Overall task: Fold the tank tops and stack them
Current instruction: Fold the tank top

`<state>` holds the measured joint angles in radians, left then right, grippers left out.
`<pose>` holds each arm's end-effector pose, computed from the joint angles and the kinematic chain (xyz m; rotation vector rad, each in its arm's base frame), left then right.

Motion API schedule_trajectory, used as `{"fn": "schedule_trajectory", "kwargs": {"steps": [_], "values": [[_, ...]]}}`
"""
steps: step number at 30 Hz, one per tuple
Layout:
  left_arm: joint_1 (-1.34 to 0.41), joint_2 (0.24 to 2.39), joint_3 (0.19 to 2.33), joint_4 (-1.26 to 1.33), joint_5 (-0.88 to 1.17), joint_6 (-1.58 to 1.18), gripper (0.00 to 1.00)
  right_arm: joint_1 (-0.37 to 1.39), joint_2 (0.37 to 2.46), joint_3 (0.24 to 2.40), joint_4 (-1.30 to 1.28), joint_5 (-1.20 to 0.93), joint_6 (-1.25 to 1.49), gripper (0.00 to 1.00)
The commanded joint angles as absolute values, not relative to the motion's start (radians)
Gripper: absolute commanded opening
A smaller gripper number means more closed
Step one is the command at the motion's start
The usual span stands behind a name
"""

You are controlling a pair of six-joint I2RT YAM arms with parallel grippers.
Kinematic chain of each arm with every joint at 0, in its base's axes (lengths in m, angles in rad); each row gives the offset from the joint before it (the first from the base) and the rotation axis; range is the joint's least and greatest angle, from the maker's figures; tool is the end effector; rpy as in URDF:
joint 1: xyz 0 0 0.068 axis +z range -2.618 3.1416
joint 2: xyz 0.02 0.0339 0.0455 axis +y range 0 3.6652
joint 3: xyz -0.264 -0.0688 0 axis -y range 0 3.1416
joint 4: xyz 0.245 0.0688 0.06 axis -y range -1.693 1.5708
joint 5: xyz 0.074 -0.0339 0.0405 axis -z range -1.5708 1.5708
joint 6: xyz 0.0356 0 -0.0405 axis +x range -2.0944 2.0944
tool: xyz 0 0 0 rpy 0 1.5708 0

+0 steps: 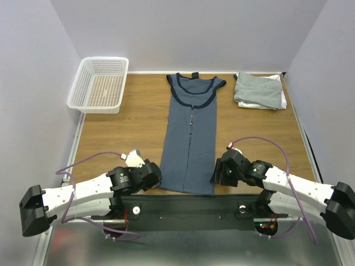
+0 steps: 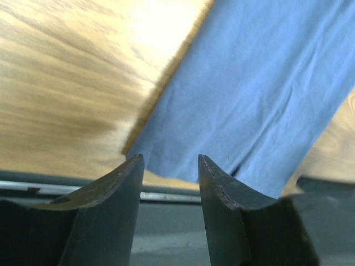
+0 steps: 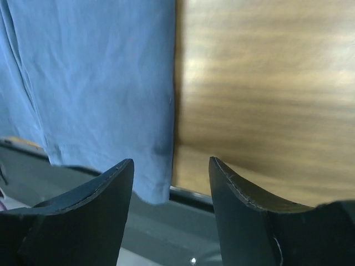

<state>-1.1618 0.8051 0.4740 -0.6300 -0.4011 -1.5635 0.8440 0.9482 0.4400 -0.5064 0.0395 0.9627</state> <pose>0.0722 -0.1315 0.1934 -0.6684 2.4657 -0.6778 0.1121 0.1240 0.1681 0.1760 2.7039 0.5744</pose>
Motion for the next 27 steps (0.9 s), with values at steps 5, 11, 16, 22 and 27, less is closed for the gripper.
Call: {"fn": "schedule_trajectory", "kwargs": {"steps": [5,11,16,22,27], "values": [[-1.077,0.812,0.357,-0.514,-0.344,-1.523,0.51,0.977,0.937,0.391,-0.543,0.034,1.114,0.61],[-1.074,0.792,0.347,-0.514,-0.321,-1.513,0.58,1.029,0.933,0.367,-0.528,0.028,1.166,0.61],[-1.074,0.836,0.362,-0.515,-0.318,-1.509,0.63,1.051,0.956,0.338,-0.491,0.011,1.196,0.58],[-1.074,0.865,0.37,-0.503,-0.308,-1.494,0.48,1.054,0.976,0.289,-0.411,0.006,1.235,0.53],[-1.074,0.877,0.374,-0.486,-0.313,-1.471,0.37,1.054,1.018,0.27,-0.376,0.005,1.241,0.49]]}}
